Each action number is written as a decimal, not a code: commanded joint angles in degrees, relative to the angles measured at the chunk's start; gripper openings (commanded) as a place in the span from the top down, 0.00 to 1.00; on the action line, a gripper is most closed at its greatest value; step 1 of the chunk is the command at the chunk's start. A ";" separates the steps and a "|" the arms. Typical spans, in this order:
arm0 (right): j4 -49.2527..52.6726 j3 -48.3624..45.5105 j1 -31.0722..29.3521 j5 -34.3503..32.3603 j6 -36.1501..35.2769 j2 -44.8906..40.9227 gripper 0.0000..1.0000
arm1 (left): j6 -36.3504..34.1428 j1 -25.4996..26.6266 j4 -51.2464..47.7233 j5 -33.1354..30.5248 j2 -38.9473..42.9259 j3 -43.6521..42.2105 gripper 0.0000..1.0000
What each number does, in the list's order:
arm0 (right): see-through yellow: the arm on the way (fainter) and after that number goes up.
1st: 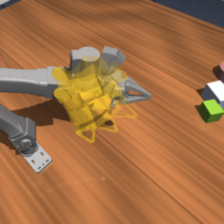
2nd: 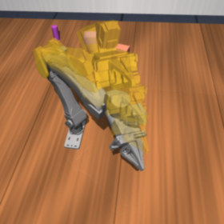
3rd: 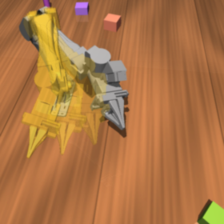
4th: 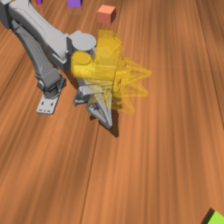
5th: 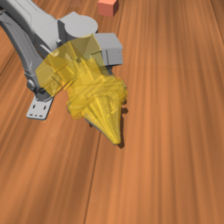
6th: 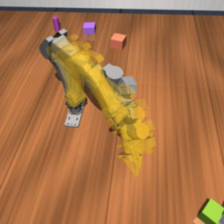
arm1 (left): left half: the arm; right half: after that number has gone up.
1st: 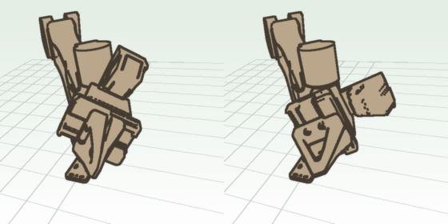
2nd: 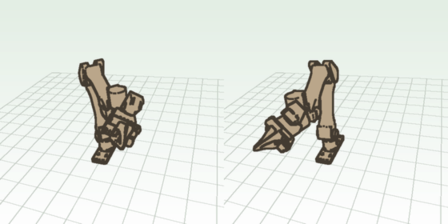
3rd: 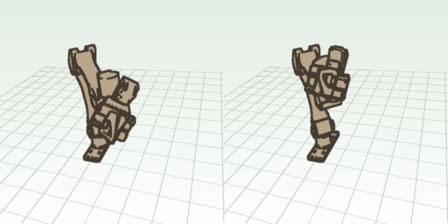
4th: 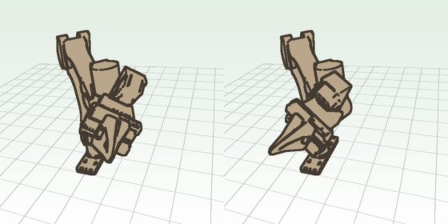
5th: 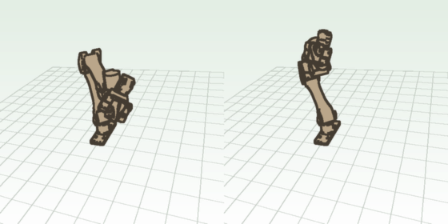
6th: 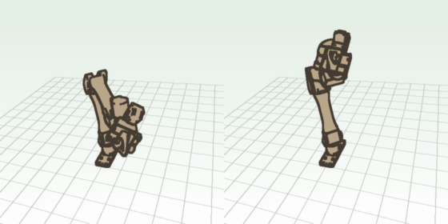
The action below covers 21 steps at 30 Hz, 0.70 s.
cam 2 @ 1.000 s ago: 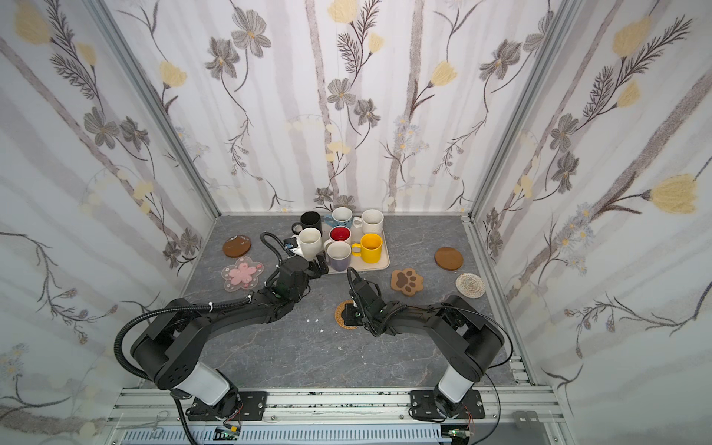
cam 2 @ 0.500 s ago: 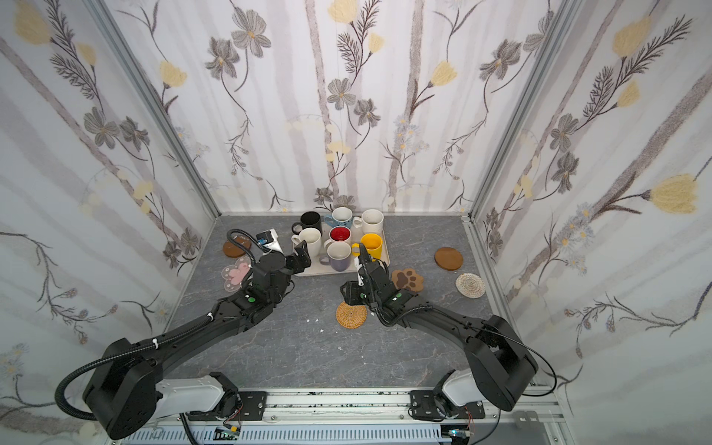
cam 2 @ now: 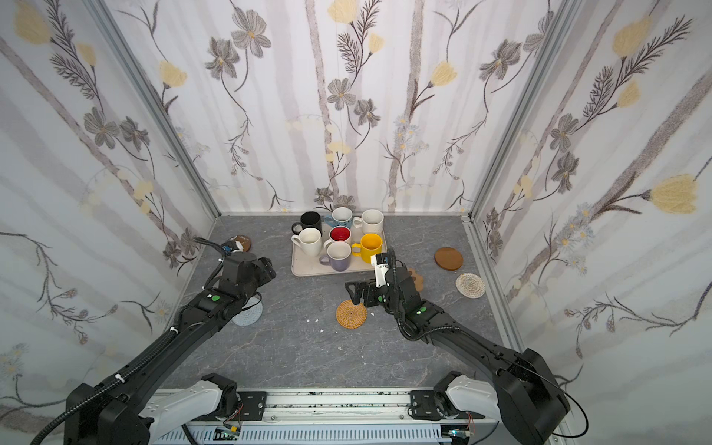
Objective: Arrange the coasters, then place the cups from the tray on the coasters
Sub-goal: 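Drag the rattan coaster toward the robot with the right gripper while left withdraws, then lower the left gripper onto the light blue woven coaster while right draws back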
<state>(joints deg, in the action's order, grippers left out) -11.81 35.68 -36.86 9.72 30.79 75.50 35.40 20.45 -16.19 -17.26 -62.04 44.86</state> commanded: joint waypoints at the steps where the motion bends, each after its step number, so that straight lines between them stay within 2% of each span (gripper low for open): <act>1: -5.89 -1.38 0.80 -1.16 -0.90 -1.97 0.00 | 2.63 -2.69 -7.73 3.22 -0.51 -1.41 0.24; 4: -6.55 -3.44 1.02 -1.91 0.07 -5.43 0.00 | 4.07 -5.99 -11.13 1.61 -0.64 -3.37 0.25; 7: -8.49 -5.91 1.17 -3.04 1.78 -9.22 0.00 | 3.74 -8.22 -12.51 1.17 0.14 -5.59 0.34; 10: -10.71 -8.03 1.34 -4.07 3.20 -11.87 0.00 | 3.43 -11.20 -12.53 1.31 -0.15 -7.62 0.38; 16: -12.62 -9.04 1.53 -3.45 4.87 -11.73 0.00 | 0.40 -14.74 -12.37 4.31 -5.61 -5.62 0.46; 21: -13.64 -9.96 2.21 -1.97 6.19 -11.75 0.00 | -2.35 -18.86 -12.20 8.03 -9.50 -5.01 0.68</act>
<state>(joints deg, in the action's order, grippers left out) -21.76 26.09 -34.92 7.27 35.57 63.88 34.57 2.37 -28.23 -11.33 -70.50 38.96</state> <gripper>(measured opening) 0.996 0.351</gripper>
